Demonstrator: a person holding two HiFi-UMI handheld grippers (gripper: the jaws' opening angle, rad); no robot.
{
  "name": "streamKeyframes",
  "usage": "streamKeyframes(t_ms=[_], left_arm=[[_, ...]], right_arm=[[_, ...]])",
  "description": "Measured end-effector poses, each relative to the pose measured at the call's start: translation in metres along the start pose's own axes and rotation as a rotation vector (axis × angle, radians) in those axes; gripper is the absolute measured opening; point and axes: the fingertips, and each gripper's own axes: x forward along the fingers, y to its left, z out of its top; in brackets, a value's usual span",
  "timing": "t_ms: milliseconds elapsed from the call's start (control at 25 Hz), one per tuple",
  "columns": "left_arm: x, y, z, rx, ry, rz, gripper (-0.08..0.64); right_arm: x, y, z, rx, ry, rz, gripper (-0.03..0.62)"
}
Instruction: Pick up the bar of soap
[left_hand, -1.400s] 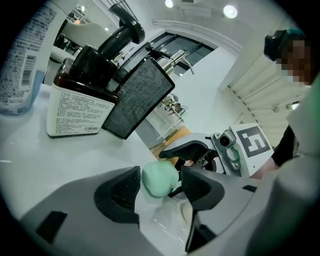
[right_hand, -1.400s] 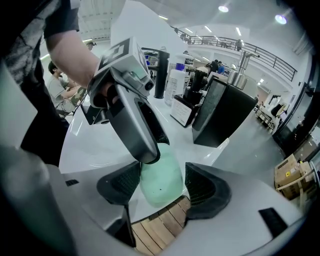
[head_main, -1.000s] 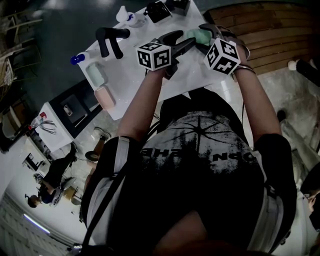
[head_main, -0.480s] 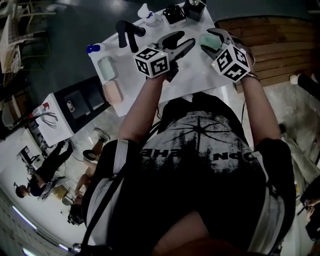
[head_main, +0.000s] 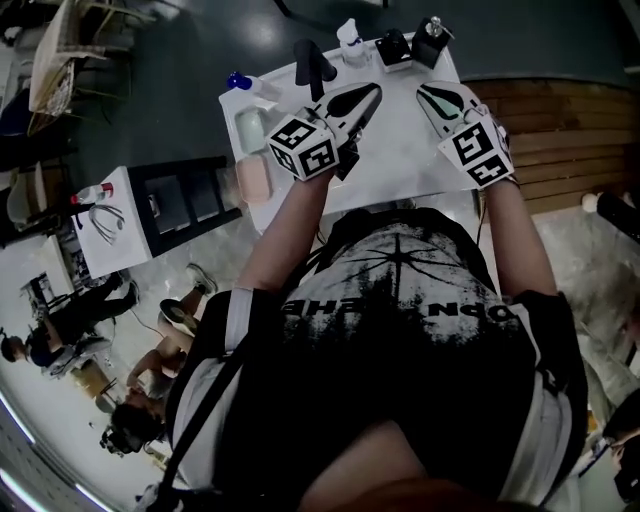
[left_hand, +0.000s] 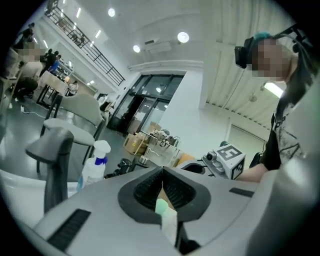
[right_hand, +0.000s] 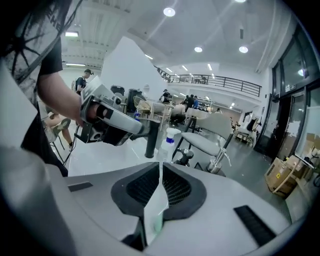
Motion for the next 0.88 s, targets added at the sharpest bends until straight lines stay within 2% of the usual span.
streamKeyframes(t_ms=[360, 480, 600, 880], left_arm=[[-0.072, -0.009, 0.035, 0.112, -0.067, 0.060, 0.012], [-0.093, -0.009, 0.045, 0.173, -0.071, 0.092, 0.012], [-0.111, -0.008, 0.051, 0.211, -0.075, 0.115, 0.012], [-0.140, 0.002, 0.051, 0.228, -0.060, 0.143, 0.012]], right_arm=[[-0.004, 0.036, 0.066, 0.038, -0.114, 0.011, 0.015], [-0.004, 0.051, 0.082, 0.025, -0.131, 0.031, 0.015], [-0.005, 0.060, 0.093, 0.051, -0.160, 0.042, 0.015], [-0.002, 0.070, 0.105, 0.109, -0.205, 0.042, 0.015]])
